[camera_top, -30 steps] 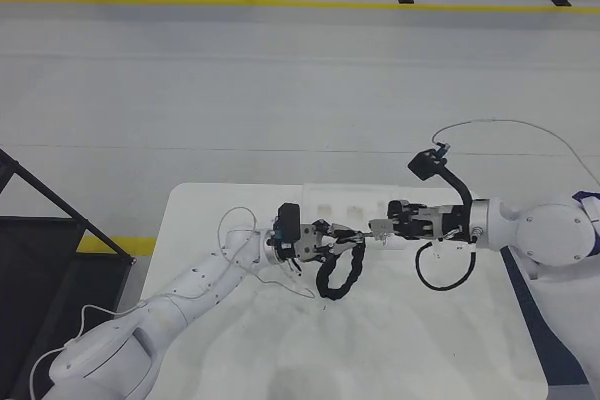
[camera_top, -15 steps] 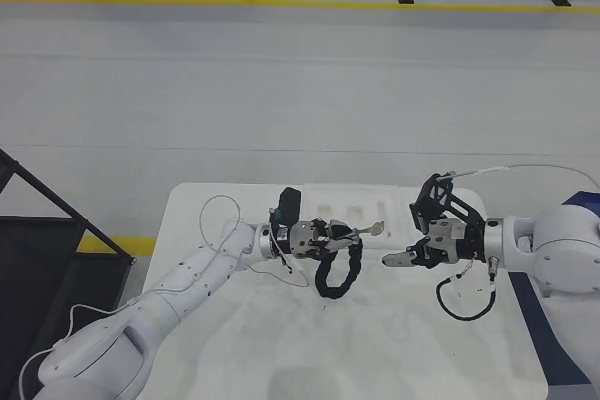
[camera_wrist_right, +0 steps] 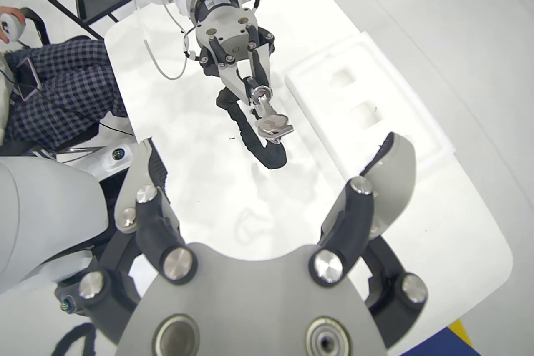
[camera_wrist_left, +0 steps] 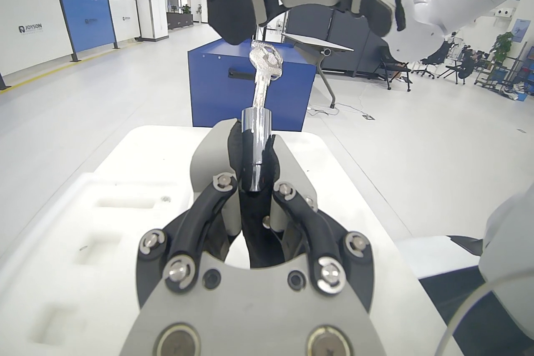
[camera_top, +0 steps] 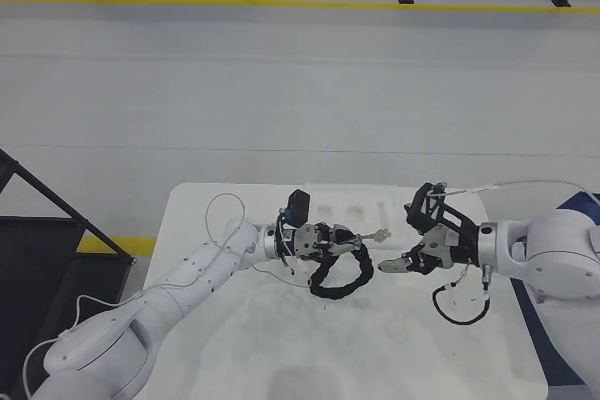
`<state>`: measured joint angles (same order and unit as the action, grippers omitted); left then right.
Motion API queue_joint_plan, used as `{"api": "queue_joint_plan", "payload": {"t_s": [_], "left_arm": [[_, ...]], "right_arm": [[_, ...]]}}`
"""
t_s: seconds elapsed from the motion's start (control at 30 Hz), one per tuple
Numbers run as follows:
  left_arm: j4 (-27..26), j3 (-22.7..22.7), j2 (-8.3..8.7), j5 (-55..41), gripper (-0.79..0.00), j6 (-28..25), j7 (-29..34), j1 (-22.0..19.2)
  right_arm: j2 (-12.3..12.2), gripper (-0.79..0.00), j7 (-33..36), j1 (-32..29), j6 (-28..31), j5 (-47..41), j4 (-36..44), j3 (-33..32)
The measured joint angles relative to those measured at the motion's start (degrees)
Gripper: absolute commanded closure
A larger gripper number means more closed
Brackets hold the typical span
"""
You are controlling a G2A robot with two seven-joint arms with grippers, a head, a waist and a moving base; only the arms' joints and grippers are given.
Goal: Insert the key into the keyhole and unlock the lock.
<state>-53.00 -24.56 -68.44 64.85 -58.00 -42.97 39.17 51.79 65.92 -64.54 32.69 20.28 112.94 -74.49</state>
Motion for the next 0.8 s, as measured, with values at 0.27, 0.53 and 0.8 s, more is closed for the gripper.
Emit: {"api": "queue_joint_plan", "payload": {"t_s": [0.27,0.53,0.8], "left_arm": [[2.1,0.3,-1.70,-3.4,0.000,0.0,2.5,0.0],[3.2,-0.4,-2.84,-3.6,0.000,0.0,3.0,0.0],[2.7,-0.8,-3.34,-0.9,0.000,0.0,2.0,0.0]], "right_arm": [[0.0,-0.785,0.9,2.1,1.2,1.1,-0.6,3.4],[0.1,-0.785,0.3,3.9,1.6,1.5,-1.0,6.5],[0.0,-0.785,0.4,5.7,1.3,1.3,-2.2,8.2]]}}
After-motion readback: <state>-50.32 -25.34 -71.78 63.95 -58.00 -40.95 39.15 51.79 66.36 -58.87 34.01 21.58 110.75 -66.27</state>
